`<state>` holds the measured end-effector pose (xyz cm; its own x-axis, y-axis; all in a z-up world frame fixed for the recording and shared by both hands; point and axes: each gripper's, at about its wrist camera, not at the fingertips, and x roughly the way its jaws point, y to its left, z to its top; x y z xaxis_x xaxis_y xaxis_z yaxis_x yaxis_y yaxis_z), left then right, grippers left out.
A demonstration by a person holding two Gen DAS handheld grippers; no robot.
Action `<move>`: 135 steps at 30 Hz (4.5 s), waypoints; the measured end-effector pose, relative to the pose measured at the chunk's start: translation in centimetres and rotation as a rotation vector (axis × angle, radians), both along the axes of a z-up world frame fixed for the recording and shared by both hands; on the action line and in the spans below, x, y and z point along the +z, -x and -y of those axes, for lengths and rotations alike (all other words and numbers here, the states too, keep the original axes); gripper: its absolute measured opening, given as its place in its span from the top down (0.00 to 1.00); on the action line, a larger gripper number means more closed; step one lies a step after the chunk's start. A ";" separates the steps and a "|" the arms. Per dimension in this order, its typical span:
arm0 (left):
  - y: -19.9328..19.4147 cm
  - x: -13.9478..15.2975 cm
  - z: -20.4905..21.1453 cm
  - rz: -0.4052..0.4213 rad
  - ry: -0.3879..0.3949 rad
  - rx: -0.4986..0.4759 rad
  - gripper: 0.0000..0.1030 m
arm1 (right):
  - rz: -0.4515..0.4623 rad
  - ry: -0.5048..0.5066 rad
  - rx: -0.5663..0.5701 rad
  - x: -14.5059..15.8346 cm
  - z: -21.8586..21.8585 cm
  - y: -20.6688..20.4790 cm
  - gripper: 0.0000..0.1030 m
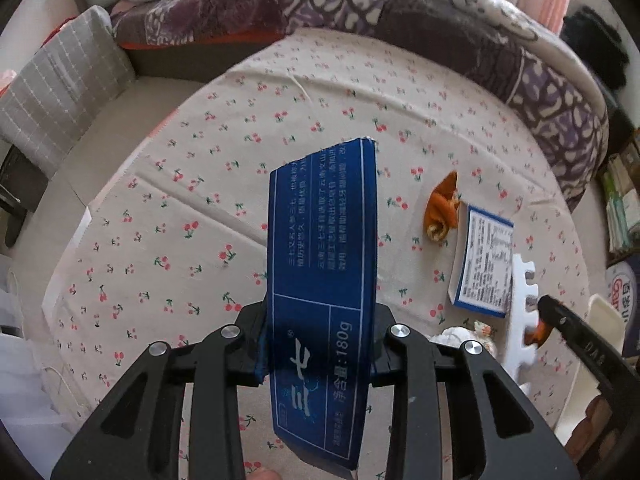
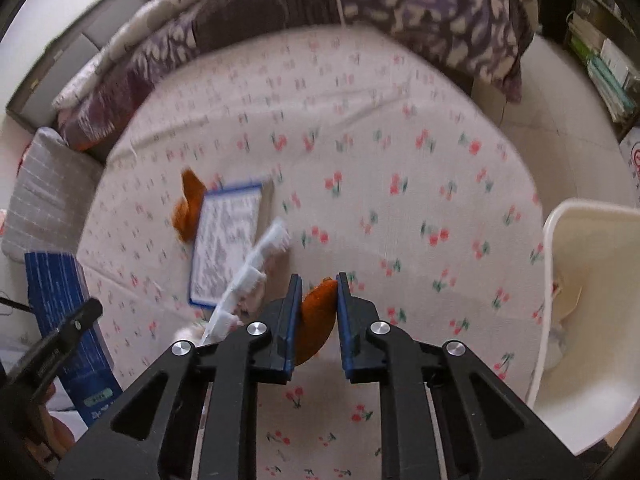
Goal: Collect trash
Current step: 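Carry the blue carton and orange piece toward the white bin with both grippers, then open the right gripper to drop the orange piece into the bin while the left gripper holds the carton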
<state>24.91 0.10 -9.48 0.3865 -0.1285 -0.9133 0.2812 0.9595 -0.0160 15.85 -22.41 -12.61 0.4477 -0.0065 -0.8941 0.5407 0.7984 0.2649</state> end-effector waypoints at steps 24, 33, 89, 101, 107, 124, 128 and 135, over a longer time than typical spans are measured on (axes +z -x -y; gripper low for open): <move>1.2 3.8 0.5 0.133 0.080 0.054 0.67 | 0.236 0.215 0.054 7.5 0.3 1.4 0.85; 1.5 3.9 0.7 0.140 0.085 0.061 0.67 | 0.127 0.680 0.214 7.5 -3.7 1.1 0.85; 4.2 5.9 4.0 0.231 0.105 0.002 0.67 | 0.172 0.422 0.104 8.9 0.2 3.2 0.86; 6.0 6.1 7.3 0.237 0.106 -0.056 0.67 | 0.155 0.436 0.076 9.2 2.6 5.6 0.86; 7.1 6.0 9.2 0.231 0.102 -0.096 0.67 | 0.147 0.435 0.049 9.5 4.2 6.8 0.86; 11.7 5.4 15.7 0.234 0.093 -0.245 0.67 | 0.066 0.442 -0.037 9.1 9.8 11.4 0.86; 13.0 5.3 17.3 0.229 0.094 -0.285 0.67 | 0.040 0.441 -0.064 9.0 11.3 12.7 0.86; 15.1 4.8 19.9 0.192 0.145 -0.316 0.67 | 0.006 0.409 -0.152 8.9 14.8 15.5 0.71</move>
<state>9.81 -19.82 -4.72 0.4692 -0.3906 -0.7920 0.5734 0.8168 -0.0631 0.31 -37.17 -3.74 0.4192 -0.4263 -0.8016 0.6596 0.7497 -0.0537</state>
